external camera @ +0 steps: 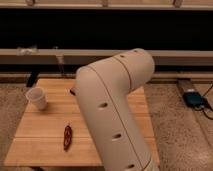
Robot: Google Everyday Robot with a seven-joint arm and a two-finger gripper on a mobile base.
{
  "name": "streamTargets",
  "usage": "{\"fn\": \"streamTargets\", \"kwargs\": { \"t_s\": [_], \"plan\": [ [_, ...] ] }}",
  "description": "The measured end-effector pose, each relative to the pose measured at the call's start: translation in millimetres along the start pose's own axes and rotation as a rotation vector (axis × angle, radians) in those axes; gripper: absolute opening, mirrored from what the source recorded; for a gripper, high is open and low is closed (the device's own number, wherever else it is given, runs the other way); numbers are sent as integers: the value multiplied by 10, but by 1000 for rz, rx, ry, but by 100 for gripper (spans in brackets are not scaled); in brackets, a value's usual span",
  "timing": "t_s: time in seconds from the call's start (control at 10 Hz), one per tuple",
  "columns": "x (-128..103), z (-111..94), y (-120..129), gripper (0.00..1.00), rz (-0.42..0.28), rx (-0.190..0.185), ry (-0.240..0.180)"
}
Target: Wipe the white sponge on the table
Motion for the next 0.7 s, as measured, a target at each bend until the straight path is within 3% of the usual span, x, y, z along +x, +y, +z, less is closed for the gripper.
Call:
{"fn": "streamTargets", "kwargs": {
  "t_s": [0.7],
  "plan": [
    [275,125,-153,2,19,48,50]
  ]
}}
